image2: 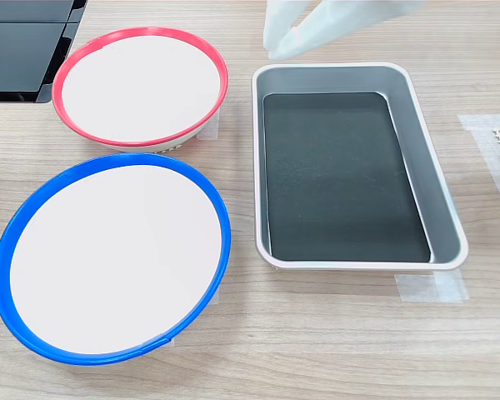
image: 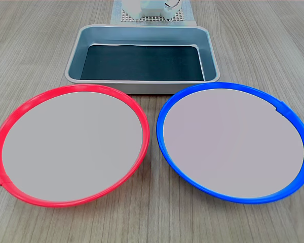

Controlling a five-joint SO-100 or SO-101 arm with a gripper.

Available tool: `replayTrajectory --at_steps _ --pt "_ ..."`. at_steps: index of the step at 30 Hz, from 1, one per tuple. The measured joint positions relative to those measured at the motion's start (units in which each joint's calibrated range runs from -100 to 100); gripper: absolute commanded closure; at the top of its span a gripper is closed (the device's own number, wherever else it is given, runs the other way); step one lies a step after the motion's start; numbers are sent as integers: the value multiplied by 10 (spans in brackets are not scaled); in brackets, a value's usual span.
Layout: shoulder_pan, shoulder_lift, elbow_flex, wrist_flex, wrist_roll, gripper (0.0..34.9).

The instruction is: Lift the stacked dish and set it down on the table.

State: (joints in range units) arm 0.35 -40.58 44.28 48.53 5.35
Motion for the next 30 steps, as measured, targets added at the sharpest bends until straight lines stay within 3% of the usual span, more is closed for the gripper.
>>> replayTrajectory --at_steps 5,8,14,22,30 --pt "12 -194 214 -112 -22 349" --pt "19 -346 368 -131 -27 349" --pt "55 -540 547 -108 -29 349" --pt "56 -586 557 -22 -39 349" --pt "53 -582 557 -12 -36 346"
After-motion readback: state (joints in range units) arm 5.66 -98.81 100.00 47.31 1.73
